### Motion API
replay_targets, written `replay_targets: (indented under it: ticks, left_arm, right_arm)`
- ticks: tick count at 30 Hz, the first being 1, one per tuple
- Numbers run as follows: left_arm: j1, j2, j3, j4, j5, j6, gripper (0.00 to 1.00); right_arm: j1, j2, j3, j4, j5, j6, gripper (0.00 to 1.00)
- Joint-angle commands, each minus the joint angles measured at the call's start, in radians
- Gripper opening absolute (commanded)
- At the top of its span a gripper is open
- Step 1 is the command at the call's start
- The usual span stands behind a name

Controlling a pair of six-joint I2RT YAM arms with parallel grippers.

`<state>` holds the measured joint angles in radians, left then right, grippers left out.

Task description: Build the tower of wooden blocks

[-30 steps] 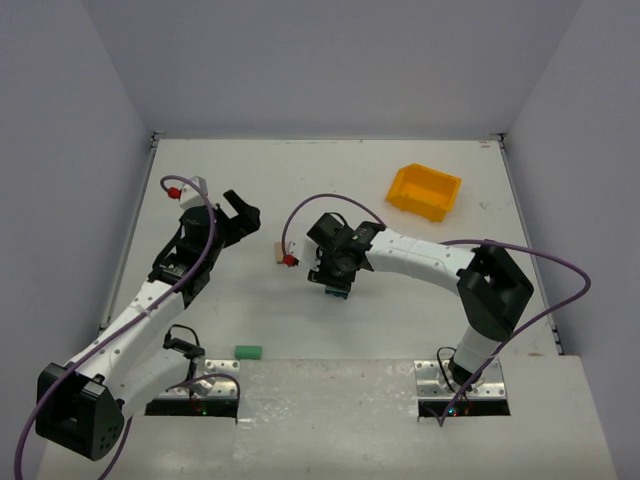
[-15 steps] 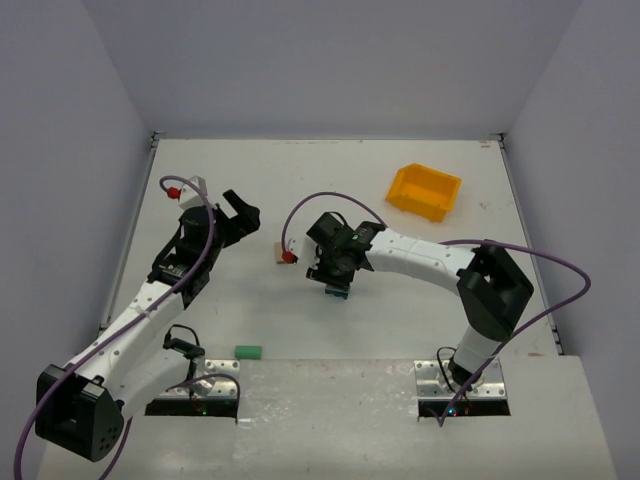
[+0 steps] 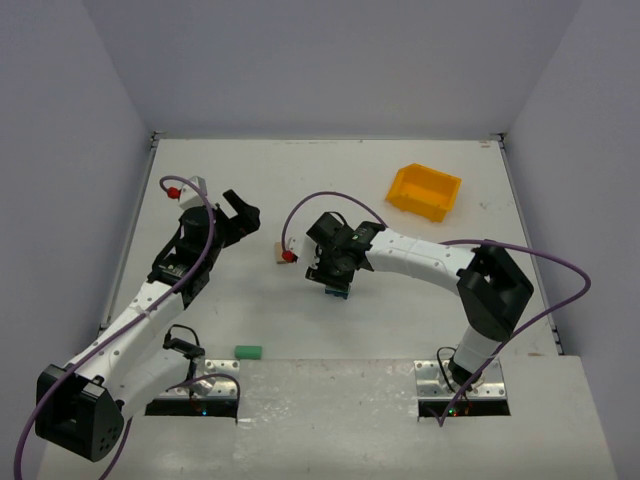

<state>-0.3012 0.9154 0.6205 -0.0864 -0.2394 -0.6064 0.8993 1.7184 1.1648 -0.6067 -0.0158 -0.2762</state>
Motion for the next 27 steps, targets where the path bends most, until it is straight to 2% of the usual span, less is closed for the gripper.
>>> replay_targets:
  ticks: [1, 2, 5, 6, 7, 9, 18, 21, 25, 27]
  left_arm:
    - [-0.001, -0.02, -0.004, 0.039, -0.003, 0.008, 1.0]
    - [-0.001, -0.02, -0.003, 0.039, -0.003, 0.008, 1.0]
    - [-0.001, -0.02, 0.0, 0.037, -0.001, 0.007, 1.0]
    - [-0.001, -0.02, 0.0, 0.037, -0.001, 0.007, 1.0]
    - [-0.001, -0.019, 0.001, 0.036, -0.001, 0.007, 1.0]
    - [-0.001, -0.018, 0.005, 0.032, -0.001, 0.007, 1.0]
    - [-0.001, 0.005, 0.005, 0.019, -0.001, 0.004, 1.0]
    - [-0.001, 0.016, 0.008, -0.007, 0.004, -0.009, 1.0]
    - [-0.001, 0.012, 0.004, -0.036, 0.009, -0.038, 1.0]
    - [-0.001, 0.007, -0.005, -0.046, 0.016, -0.051, 1.0]
  right_arm:
    - [0.003, 0.0, 0.036, 0.024, -0.006, 0.019, 0.45]
    - [0.003, -0.001, 0.037, 0.023, -0.007, 0.02, 0.48]
    - [0.003, -0.013, 0.039, 0.024, -0.017, 0.017, 0.65]
    - [0.004, -0.02, 0.038, 0.029, -0.018, 0.016, 0.79]
    - [0.004, -0.03, 0.034, 0.039, -0.018, 0.014, 0.89]
    - [0.003, -0.056, 0.025, 0.058, -0.02, 0.01, 0.99]
    - [0.003, -0.276, -0.051, 0.193, -0.088, 0.052, 0.99]
    - [0.001, -0.418, -0.141, 0.313, -0.007, 0.173, 0.99]
    - [-0.014, -0.521, -0.203, 0.344, 0.248, 0.402, 0.99]
    - [-0.06, -0.543, -0.241, 0.347, 0.343, 0.496, 0.99]
